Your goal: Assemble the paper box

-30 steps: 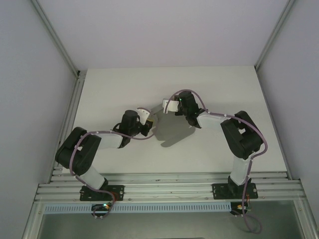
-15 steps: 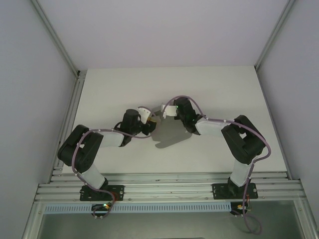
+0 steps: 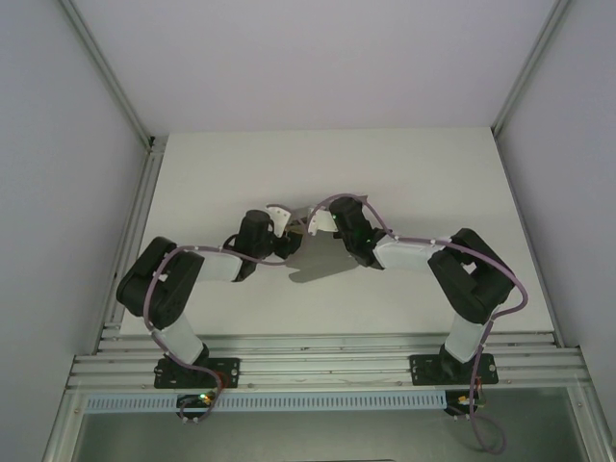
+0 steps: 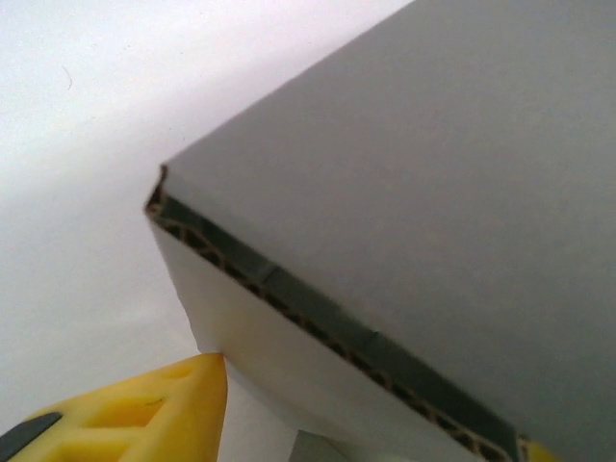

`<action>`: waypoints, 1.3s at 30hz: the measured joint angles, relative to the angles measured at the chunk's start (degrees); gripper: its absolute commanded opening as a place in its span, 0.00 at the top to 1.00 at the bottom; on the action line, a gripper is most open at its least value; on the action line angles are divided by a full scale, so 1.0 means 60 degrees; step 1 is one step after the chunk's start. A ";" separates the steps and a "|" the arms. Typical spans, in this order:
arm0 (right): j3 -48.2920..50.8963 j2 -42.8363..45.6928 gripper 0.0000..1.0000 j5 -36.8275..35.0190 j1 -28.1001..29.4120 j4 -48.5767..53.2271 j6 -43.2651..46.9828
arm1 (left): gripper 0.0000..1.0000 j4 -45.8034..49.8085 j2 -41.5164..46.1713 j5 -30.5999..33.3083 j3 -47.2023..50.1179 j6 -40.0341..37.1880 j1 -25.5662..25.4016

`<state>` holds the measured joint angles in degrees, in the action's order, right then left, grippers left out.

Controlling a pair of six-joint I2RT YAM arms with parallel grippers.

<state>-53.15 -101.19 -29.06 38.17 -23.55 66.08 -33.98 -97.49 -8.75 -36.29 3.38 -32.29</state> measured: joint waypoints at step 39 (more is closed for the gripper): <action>0.0503 -0.1326 1.00 -0.2532 0.1024 -0.3249 0.1013 | 0.67 -0.0739 -0.0029 0.0317 0.0280 0.0685 0.0266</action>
<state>-50.13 -109.14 -44.25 44.31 -43.05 72.16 -38.41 -97.67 -6.85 -34.61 7.49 -30.70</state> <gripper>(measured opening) 0.050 0.444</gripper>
